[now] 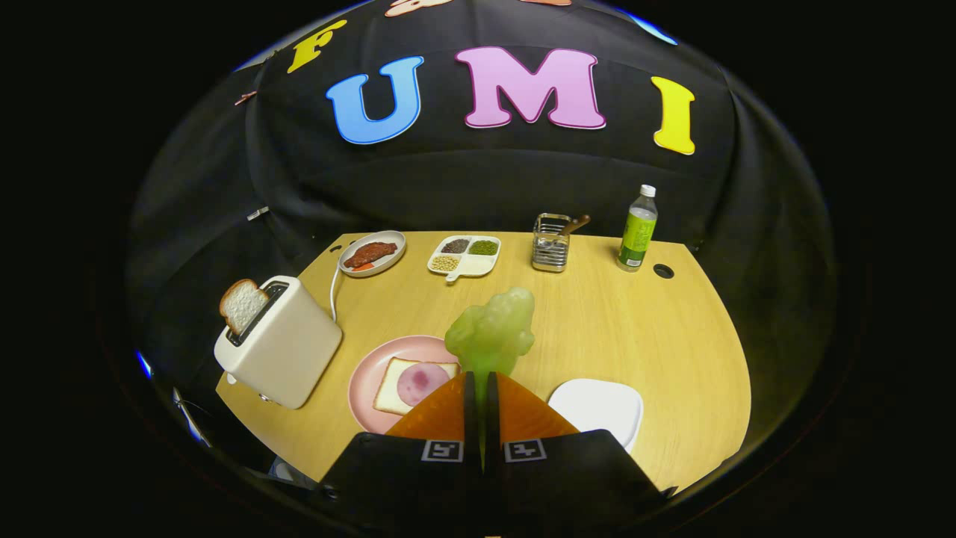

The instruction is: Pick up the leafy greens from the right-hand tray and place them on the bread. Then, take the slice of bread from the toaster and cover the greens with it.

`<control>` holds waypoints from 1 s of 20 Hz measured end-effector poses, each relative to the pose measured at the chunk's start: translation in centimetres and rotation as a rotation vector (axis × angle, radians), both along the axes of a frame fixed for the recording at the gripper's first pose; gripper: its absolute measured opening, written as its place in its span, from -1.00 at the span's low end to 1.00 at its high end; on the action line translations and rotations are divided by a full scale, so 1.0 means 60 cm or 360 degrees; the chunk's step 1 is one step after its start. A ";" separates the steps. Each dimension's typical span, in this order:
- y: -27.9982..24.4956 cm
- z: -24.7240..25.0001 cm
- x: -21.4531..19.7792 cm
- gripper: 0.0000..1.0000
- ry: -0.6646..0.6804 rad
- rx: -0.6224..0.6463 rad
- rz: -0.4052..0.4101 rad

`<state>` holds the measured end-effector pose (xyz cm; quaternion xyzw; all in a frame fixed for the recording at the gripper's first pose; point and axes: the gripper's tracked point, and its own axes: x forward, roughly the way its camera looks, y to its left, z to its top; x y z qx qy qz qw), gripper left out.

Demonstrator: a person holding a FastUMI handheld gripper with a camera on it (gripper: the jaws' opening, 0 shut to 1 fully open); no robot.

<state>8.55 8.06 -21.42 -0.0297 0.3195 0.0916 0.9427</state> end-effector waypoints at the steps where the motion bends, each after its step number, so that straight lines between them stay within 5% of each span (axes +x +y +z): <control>1: 0.015 -0.009 0.001 -0.89 0.0012 -0.0001 0.0012; 20: 0.149 -0.170 0.033 -0.86 0.0287 -0.0211 0.0235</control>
